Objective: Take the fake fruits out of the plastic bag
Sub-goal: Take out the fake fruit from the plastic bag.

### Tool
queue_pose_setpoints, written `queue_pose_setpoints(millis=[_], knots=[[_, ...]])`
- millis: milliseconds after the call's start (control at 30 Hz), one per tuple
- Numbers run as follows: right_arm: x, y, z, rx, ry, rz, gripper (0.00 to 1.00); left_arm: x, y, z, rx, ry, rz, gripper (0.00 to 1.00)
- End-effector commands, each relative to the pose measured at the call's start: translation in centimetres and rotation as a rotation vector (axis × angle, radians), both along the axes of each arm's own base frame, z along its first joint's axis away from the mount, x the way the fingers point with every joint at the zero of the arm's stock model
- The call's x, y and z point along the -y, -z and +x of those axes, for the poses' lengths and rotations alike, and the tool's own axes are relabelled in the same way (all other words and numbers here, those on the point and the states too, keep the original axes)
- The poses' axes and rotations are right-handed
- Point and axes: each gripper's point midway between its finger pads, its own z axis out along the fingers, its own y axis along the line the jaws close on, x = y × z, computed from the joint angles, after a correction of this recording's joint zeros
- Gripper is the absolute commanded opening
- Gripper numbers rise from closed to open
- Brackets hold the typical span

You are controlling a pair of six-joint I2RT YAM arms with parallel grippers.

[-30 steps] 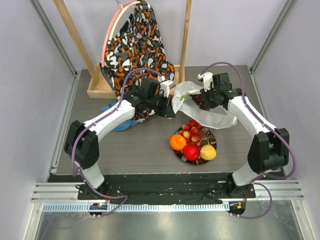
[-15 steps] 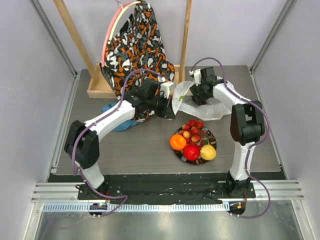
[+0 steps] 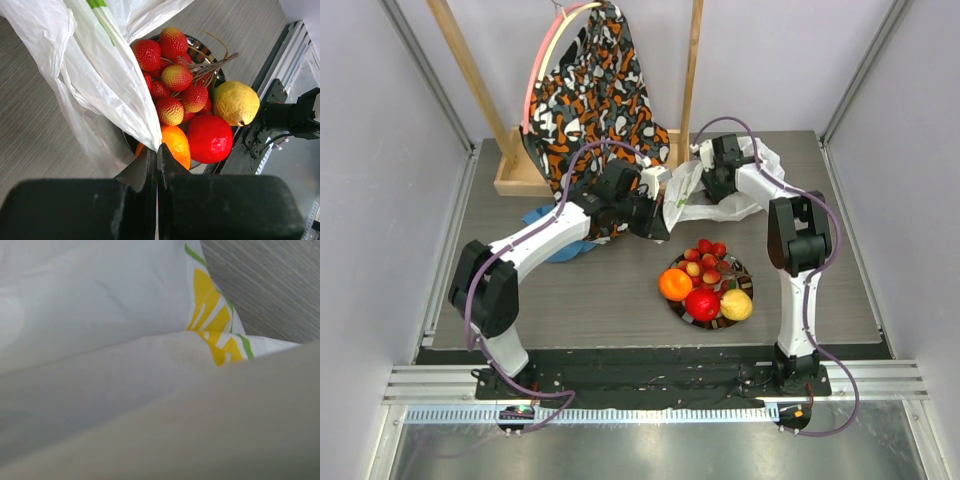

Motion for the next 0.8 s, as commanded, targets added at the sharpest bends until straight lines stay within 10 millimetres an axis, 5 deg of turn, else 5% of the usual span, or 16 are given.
queue_pose_setpoints(millis=[0, 100, 133, 233, 267, 367, 767], knots=[[0.1, -2.4, -1.5, 0.011, -0.005, 0.015, 0.31, 0.7, -1.8, 0.7, 0.057, 0.005, -0.044, 0.00], [0.0, -3.6, -2.0, 0.016, -0.023, 0.016, 0.08, 1.1, -2.0, 1.2, 0.056, 0.001, -0.053, 0.00], [0.0, -5.8, -1.7, 0.058, -0.026, 0.023, 0.01, 1.3, -2.2, 1.3, 0.061, 0.002, -0.056, 0.00], [-0.1, -9.9, -2.0, 0.120, -0.027, 0.044, 0.01, 1.6, -2.5, 2.3, 0.075, -0.029, -0.055, 0.00], [-0.6, -12.3, -2.5, 0.154, -0.071, 0.067, 0.01, 1.9, -2.7, 2.6, 0.074, -0.036, -0.062, 0.00], [-1.2, -15.5, -5.0, 0.154, -0.127, 0.106, 0.01, 3.0, -3.8, 3.9, 0.078, -0.059, -0.088, 0.00], [-1.1, -21.3, -13.9, 0.160, -0.265, 0.151, 0.01, 6.8, -8.2, 9.1, 0.169, -0.114, -0.169, 0.00]])
